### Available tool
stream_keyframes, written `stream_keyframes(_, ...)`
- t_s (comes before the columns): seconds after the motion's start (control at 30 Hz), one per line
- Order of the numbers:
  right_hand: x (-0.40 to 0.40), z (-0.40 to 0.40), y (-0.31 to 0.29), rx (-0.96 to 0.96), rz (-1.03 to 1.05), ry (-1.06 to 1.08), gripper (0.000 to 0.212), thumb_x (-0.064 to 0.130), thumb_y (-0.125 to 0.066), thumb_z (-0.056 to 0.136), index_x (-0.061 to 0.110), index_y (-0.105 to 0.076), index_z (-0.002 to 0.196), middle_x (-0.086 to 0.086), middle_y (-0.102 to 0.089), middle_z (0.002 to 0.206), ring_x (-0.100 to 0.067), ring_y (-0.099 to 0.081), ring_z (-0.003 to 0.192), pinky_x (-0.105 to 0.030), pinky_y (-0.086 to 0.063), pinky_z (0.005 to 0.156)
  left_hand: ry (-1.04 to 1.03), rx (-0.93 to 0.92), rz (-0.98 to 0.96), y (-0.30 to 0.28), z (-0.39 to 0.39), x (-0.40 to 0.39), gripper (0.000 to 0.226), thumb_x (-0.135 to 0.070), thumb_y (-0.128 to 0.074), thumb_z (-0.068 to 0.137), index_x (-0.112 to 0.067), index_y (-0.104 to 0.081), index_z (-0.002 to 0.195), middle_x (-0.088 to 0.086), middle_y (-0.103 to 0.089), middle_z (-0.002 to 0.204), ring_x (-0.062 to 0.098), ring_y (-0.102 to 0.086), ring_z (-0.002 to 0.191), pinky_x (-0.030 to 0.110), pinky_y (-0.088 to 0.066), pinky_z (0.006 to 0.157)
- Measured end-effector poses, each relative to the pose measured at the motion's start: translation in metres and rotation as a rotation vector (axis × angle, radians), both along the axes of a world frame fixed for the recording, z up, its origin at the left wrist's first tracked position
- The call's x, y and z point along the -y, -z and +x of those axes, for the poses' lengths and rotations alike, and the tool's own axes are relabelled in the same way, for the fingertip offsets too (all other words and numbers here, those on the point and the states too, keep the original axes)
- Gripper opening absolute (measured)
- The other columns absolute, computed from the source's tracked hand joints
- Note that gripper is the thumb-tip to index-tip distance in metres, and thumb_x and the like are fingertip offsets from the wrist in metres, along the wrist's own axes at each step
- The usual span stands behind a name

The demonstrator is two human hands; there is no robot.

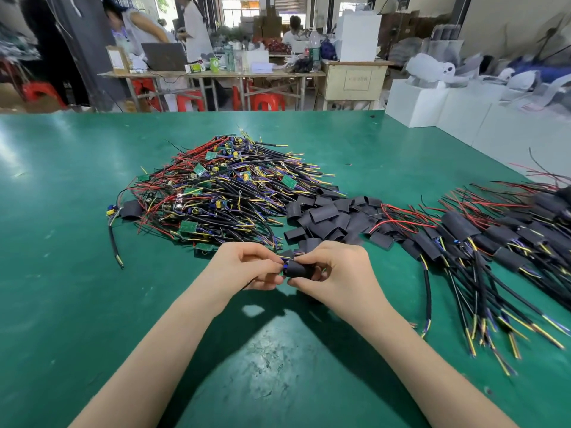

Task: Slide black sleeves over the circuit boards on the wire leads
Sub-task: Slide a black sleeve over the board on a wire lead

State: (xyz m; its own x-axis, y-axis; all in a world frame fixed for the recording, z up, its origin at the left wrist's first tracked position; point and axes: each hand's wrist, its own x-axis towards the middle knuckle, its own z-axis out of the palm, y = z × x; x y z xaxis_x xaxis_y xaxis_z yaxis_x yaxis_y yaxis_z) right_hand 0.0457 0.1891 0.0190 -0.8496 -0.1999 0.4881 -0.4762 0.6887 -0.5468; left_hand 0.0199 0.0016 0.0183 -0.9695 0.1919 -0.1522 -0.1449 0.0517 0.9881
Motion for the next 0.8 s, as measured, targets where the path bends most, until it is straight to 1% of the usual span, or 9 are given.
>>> stream_keyframes(0.1, -0.0001, 0.0007, 0.0007, 0.004, 0.007, -0.01, 0.026, 0.02, -0.084, 0.061, 0.023, -0.077, 0.086, 0.002, -0.062, 0.068, -0.008, -0.053, 0.061, -0.03, -0.048, 0.059, 0.065, -0.075, -0.051, 0.0, 0.0007, 0.0022, 0.012, 0.008, -0.068, 0.082, -0.003, -0.069, 0.079, 0.016, -0.072, 0.073, 0.021, -0.071, 0.064, 0.022, -0.056, 0.061)
stream_keyframes(0.2, 0.0, 0.0019, 0.002, 0.003, 0.022, -0.024, 0.025, 0.019, -0.083, 0.064, 0.022, -0.077, 0.088, 0.003, -0.062, 0.072, -0.007, -0.053, 0.064, -0.03, -0.048, 0.06, 0.097, -0.242, -0.182, 0.0012, 0.0007, 0.0031, 0.017, 0.005, -0.072, 0.08, -0.012, -0.072, 0.077, 0.009, -0.075, 0.076, 0.016, -0.071, 0.068, 0.021, -0.055, 0.065)
stream_keyframes(0.27, 0.0, 0.0023, 0.002, 0.021, 0.03, -0.033, 0.025, 0.021, -0.083, 0.065, 0.022, -0.077, 0.089, 0.003, -0.063, 0.073, -0.009, -0.054, 0.065, -0.031, -0.048, 0.061, 0.112, -0.351, -0.251, 0.0024, -0.0006, 0.0032, 0.025, 0.004, -0.074, 0.079, -0.02, -0.074, 0.074, 0.007, -0.075, 0.08, 0.019, -0.071, 0.074, 0.026, -0.057, 0.071)
stream_keyframes(0.33, 0.0004, 0.0024, 0.0013, 0.042, 0.022, -0.035, 0.025, 0.023, -0.084, 0.063, 0.021, -0.078, 0.087, 0.002, -0.064, 0.073, -0.01, -0.055, 0.065, -0.03, -0.047, 0.062, 0.119, -0.415, -0.267, 0.0036, -0.001, 0.0038, 0.027, 0.004, -0.073, 0.079, -0.022, -0.075, 0.075, 0.005, -0.076, 0.081, 0.025, -0.072, 0.079, 0.03, -0.058, 0.078)
stream_keyframes(0.47, -0.0015, 0.0015, 0.0005, 0.043, -0.021, -0.008, 0.025, 0.024, -0.087, 0.061, 0.024, -0.078, 0.085, 0.002, -0.064, 0.07, -0.003, -0.05, 0.058, -0.015, -0.036, 0.058, 0.125, -0.473, -0.211, 0.006, 0.0009, 0.0005, 0.026, 0.007, -0.073, 0.078, -0.019, -0.075, 0.077, 0.003, -0.076, 0.08, 0.016, -0.072, 0.077, 0.023, -0.056, 0.077)
stream_keyframes(0.57, -0.0022, 0.0016, 0.0003, 0.032, -0.006, -0.007, 0.027, 0.023, -0.087, 0.061, 0.025, -0.077, 0.086, 0.003, -0.063, 0.07, -0.003, -0.049, 0.059, -0.015, -0.036, 0.058, 0.123, -0.414, -0.156, 0.0069, -0.0003, -0.0006, 0.02, 0.005, -0.074, 0.079, -0.015, -0.074, 0.08, 0.004, -0.076, 0.083, 0.013, -0.071, 0.078, 0.019, -0.054, 0.075)
stream_keyframes(0.67, -0.0022, 0.0018, -0.0011, -0.009, -0.028, -0.019, 0.028, 0.017, -0.086, 0.061, 0.021, -0.077, 0.088, 0.002, -0.064, 0.073, -0.004, -0.05, 0.06, -0.021, -0.042, 0.058, 0.125, -0.233, -0.025, 0.0055, -0.0027, 0.002, 0.013, -0.005, -0.076, 0.078, -0.013, -0.074, 0.088, 0.009, -0.076, 0.089, 0.018, -0.072, 0.082, 0.021, -0.056, 0.073)
stream_keyframes(0.73, -0.002, 0.0021, -0.0005, -0.033, -0.029, -0.034, 0.027, 0.014, -0.084, 0.063, 0.019, -0.076, 0.088, 0.002, -0.064, 0.075, -0.004, -0.051, 0.061, -0.023, -0.044, 0.059, 0.147, -0.117, 0.029, 0.0057, -0.0032, 0.0033, 0.01, -0.006, -0.075, 0.077, -0.013, -0.076, 0.085, 0.014, -0.075, 0.087, 0.022, -0.073, 0.079, 0.024, -0.058, 0.07)
stream_keyframes(0.8, -0.0016, 0.003, 0.0011, -0.043, -0.015, -0.054, 0.027, 0.012, -0.082, 0.065, 0.02, -0.076, 0.09, 0.003, -0.063, 0.076, -0.002, -0.05, 0.063, -0.023, -0.045, 0.059, 0.156, -0.063, 0.036, 0.0066, -0.0036, 0.0044, 0.008, -0.004, -0.075, 0.077, -0.011, -0.076, 0.079, 0.016, -0.074, 0.082, 0.023, -0.072, 0.074, 0.025, -0.058, 0.068)
